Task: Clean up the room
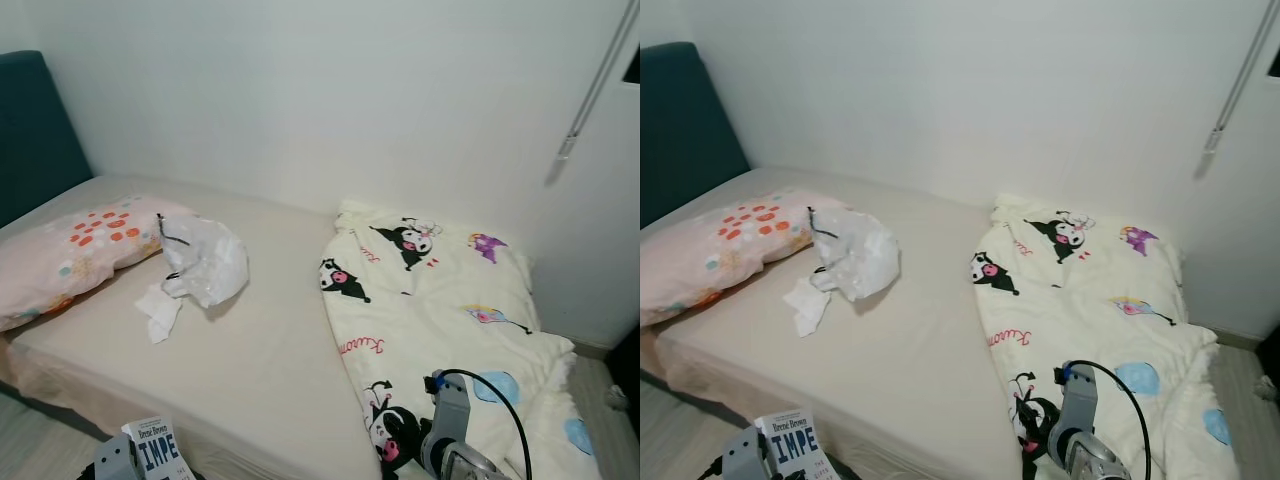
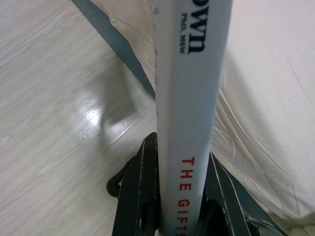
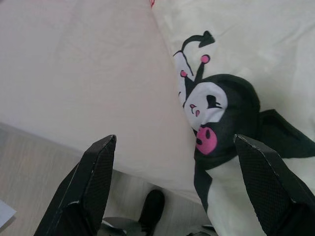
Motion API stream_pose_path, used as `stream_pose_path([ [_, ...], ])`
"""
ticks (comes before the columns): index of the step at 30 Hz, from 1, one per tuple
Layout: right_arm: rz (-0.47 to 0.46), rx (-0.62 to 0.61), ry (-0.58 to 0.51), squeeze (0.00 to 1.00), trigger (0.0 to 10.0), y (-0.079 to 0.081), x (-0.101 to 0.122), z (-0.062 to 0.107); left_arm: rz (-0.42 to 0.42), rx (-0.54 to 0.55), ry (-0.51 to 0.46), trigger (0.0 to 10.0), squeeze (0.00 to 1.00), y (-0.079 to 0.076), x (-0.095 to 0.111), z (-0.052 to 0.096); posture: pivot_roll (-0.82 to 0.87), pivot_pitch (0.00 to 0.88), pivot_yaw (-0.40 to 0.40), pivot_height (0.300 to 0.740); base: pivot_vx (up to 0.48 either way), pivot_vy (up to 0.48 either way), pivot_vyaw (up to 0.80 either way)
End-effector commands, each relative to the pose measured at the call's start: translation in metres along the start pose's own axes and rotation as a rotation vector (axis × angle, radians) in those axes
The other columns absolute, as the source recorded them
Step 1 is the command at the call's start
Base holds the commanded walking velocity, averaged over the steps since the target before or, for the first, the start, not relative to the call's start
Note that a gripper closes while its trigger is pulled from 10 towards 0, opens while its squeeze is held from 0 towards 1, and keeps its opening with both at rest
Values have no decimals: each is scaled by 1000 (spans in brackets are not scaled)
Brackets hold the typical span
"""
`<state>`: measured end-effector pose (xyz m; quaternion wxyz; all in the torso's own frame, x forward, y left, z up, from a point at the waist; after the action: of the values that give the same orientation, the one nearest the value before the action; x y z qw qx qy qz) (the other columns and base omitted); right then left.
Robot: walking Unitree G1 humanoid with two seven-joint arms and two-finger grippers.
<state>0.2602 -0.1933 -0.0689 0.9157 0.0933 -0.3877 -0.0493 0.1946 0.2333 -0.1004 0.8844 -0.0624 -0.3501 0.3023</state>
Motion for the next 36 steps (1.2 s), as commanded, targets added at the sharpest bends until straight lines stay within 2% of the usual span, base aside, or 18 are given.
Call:
stream_pose_path([
  [1,-5,-14,9,0,10000,-3,-4,1,-11,-8,16,10000,0,-4,-5,0,-12,0,-67,708,0,0,719],
  [7,-3,-21,2,0,10000,-6,0,2,-25,-12,37,10000,0,-9,-9,-1,-23,0,-68,708,0,0,719],
  [12,-7,-27,-6,0,10000,-9,3,2,-55,-24,104,10000,0,-15,-20,-2,-32,0,-79,708,-359,0,719],
  [14,-6,-30,1,0,10000,-10,1,3,-62,-23,114,10000,0,-17,-22,-2,-29,0,-83,708,-476,0,719],
  [21,-16,-50,42,0,10000,-12,-12,5,-72,-31,96,10000,0,-24,-20,-4,-8,0,-82,708,0,0,719],
  [23,-17,-50,63,0,10000,-10,-19,6,-109,-43,105,10000,0,-26,-23,-3,0,0,-81,708,0,0,716],
  [24,-11,-47,89,0,10000,-8,-28,7,-133,-52,113,10000,0,-26,-26,-2,2,0,-80,708,0,0,719],
  [27,-4,-44,105,0,10000,-7,-33,7,-147,-52,118,10000,0,-25,-27,-2,2,0,-72,708,0,0,719],
  [36,-16,-59,107,0,10000,-10,-37,9,-165,-40,126,10000,0,-18,-29,0,-3,0,-60,708,0,0,714],
])
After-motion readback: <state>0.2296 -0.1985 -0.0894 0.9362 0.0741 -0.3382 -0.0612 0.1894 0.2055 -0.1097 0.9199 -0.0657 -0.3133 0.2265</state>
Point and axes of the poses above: a point about 5 cm out from each wrist's last joint towards the gripper, its own z axis pointing back from the gripper into the wrist, its own x axis along the axis of the wrist's last joint, y = z × x, the point moved 3 cm from there along -z, pointing out of the wrist towards the gripper, and after that the axes turned 5 degrees about z, right-handed, at the moved point
